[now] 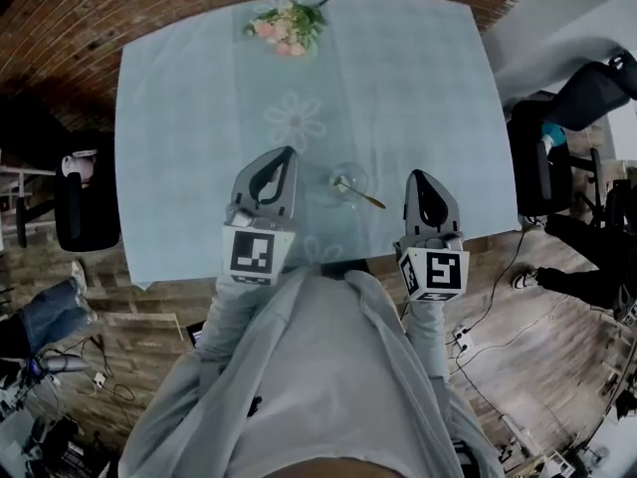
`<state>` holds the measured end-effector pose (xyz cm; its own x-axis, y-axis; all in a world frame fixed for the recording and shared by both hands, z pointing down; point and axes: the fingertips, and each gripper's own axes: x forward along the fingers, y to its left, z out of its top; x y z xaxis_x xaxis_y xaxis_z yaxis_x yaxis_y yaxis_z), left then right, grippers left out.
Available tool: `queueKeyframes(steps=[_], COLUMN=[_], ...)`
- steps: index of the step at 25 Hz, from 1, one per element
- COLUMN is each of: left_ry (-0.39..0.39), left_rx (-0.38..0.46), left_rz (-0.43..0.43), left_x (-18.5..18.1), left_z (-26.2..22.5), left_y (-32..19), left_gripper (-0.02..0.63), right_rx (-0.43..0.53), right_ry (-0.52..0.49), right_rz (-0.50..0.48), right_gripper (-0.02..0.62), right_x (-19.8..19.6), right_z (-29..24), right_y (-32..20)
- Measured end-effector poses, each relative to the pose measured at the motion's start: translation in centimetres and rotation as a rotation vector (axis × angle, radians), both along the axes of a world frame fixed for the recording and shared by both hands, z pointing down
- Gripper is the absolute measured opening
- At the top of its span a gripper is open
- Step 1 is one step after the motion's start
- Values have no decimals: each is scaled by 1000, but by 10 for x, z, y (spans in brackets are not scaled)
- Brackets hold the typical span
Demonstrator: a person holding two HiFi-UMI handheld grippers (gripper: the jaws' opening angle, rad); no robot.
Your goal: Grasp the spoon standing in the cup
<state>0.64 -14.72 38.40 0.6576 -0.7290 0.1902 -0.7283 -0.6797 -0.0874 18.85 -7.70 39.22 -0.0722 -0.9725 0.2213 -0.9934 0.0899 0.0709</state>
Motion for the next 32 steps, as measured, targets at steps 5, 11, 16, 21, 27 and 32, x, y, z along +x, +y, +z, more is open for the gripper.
queueKeyframes(steps=[5,11,16,21,27,32], left_ry=[-14,-25,-16,15,-9,-16], left_rx=[14,18,6,-10,29,15], left_rz=[-113,-243,-275,-266,-205,-210], left_x=[11,3,-4,-1,8,5], left_z=[-4,-5,-5,-9,-6,-4], left_y=[-18,-19,-15,-13,-13,-11], left_gripper=[18,18,18,18,18,18], right_rx=[10,10,10,0,-6,-15], right_ry=[-7,-9,-11,-15,-25,-43], right_rz=[-138,-306,-390,-383,-373,-355], right_gripper=[17,17,17,17,17,17], right_x=[15,7,-11,-18,-17,-12], right_z=[-6,-5,-9,-4,-3,3], right_y=[-44,-74,-75,-67,-61,-55])
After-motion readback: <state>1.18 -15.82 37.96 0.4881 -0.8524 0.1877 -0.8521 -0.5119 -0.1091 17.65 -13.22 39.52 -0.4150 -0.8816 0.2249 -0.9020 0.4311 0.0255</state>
